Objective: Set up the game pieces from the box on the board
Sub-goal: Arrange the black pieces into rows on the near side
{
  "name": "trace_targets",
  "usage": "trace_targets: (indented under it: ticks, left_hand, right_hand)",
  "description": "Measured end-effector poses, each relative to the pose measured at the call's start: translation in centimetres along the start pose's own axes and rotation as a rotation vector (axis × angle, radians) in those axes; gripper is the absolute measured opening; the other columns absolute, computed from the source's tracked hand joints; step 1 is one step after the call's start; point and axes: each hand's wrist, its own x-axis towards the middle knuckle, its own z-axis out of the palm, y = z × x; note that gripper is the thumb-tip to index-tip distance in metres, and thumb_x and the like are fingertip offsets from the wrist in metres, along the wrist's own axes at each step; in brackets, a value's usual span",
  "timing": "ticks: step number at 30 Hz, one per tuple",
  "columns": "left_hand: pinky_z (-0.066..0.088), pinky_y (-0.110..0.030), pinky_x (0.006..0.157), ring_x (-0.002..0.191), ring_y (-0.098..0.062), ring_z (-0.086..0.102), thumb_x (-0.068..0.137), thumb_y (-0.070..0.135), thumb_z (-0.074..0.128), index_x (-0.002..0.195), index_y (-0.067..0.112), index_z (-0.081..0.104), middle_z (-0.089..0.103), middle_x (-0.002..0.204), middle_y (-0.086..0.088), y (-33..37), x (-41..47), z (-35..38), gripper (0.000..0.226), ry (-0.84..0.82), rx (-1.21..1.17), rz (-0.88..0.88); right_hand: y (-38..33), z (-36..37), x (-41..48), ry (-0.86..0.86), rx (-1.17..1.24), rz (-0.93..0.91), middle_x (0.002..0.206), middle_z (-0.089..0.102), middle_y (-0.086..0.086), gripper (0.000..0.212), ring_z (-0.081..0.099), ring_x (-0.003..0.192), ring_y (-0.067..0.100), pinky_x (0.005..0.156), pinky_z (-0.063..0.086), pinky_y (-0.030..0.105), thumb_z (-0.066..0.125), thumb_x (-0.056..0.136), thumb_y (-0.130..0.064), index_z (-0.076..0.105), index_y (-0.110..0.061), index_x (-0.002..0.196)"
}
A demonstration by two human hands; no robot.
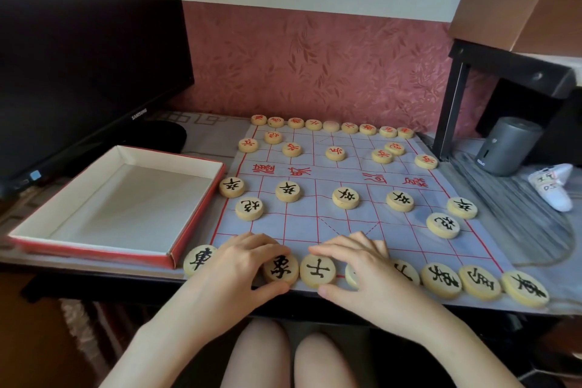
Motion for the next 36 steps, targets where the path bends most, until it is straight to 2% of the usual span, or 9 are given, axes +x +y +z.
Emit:
trace_targets:
  ticks: [2,6,9,13,18,23,26,32,36]
  left_hand:
    - [0.035,-0.014,0.091,0.106,-0.003,0.049,0.068,0.067,0.033,0.122,0.034,0.054,0.055,0.116,0.018,-0.1,0.0,0.0,0.067,-0.003,-0.005,-0.002]
    - [0.032,-0.014,0.091,0.105,-0.004,0.05,0.069,0.066,0.035,0.122,0.033,0.055,0.056,0.115,0.017,0.0,0.1,0.0,0.065,-0.011,0.003,-0.006]
    - [0.029,-0.016,0.092,0.102,-0.006,0.053,0.071,0.064,0.039,0.119,0.031,0.058,0.058,0.113,0.015,0.0,0.0,0.0,0.061,-0.009,-0.001,-0.006]
    - [0.03,-0.015,0.092,0.102,-0.005,0.052,0.072,0.063,0.039,0.119,0.032,0.058,0.058,0.113,0.016,0.0,0.0,0.0,0.06,-0.023,-0.001,-0.015]
    - [0.031,-0.011,0.092,0.106,0.0,0.048,0.072,0.066,0.034,0.123,0.036,0.053,0.053,0.117,0.021,0.0,-0.2,0.0,0.062,-0.046,0.011,-0.02]
    - [0.032,-0.017,0.098,0.112,-0.005,0.049,0.07,0.075,0.037,0.122,0.035,0.054,0.053,0.122,0.019,-0.1,-0.1,0.1,0.068,-0.023,0.009,-0.001]
    - [0.035,-0.022,0.102,0.118,-0.001,0.045,0.072,0.077,0.032,0.122,0.038,0.052,0.049,0.127,0.021,1.0,0.2,-0.1,0.067,0.005,-0.018,0.027]
    - [0.022,-0.003,0.095,0.116,0.002,0.041,0.072,0.061,0.035,0.125,0.036,0.051,0.049,0.125,0.025,4.8,2.0,0.8,0.06,-0.047,-0.077,0.112]
    - [0.032,-0.015,0.099,0.112,-0.006,0.047,0.077,0.05,0.048,0.123,0.033,0.052,0.055,0.124,0.015,6.3,3.7,2.3,0.049,-0.06,-0.062,0.173]
  right_hand:
    - [0.1,-0.2,-0.2,-0.02,0.027,0.013,0.109,0.031,-0.04,0.051,0.019,0.104,-0.011,0.093,0.018,0.006,0.058,0.086,-0.039,0.039,-0.043,0.133]
    - [0.2,0.1,-0.2,0.025,0.02,0.056,0.114,0.037,-0.029,0.058,0.021,0.102,-0.003,0.09,0.023,0.011,0.063,0.074,-0.059,0.04,-0.046,0.126]
    - [0.4,0.8,0.0,0.07,-0.031,0.011,0.111,0.04,-0.027,0.052,0.018,0.11,-0.008,0.093,0.016,0.009,0.062,0.076,-0.058,0.045,-0.043,0.122]
    - [0.6,0.7,-0.1,0.085,-0.025,-0.038,0.107,0.04,-0.031,0.045,0.015,0.107,-0.02,0.095,0.011,0.009,0.061,0.082,-0.047,0.048,-0.039,0.125]
    - [0.8,0.7,-0.2,0.077,-0.034,-0.042,0.106,0.037,-0.034,0.046,0.014,0.109,-0.02,0.095,0.01,0.009,0.059,0.083,-0.048,0.046,-0.04,0.127]
    - [0.8,-0.2,-0.9,0.076,-0.064,-0.055,0.106,0.027,-0.044,0.06,0.004,0.107,-0.03,0.094,0.006,0.001,0.049,0.071,-0.07,0.036,-0.05,0.126]
    - [1.8,-2.0,-2.1,0.113,-0.049,-0.01,0.113,0.034,-0.039,0.052,0.015,0.115,-0.018,0.093,0.008,-0.002,0.053,0.071,-0.069,0.037,-0.056,0.119]
    - [5.2,-3.9,-4.8,0.171,-0.038,0.088,0.111,0.049,-0.028,0.043,0.029,0.116,-0.01,0.092,0.018,0.001,0.071,0.071,-0.048,0.055,-0.042,0.111]
    - [6.2,-3.6,-5.2,0.163,-0.088,0.133,0.108,0.05,-0.026,0.053,0.036,0.112,-0.003,0.091,0.016,0.001,0.06,0.06,-0.071,0.054,-0.045,0.106]
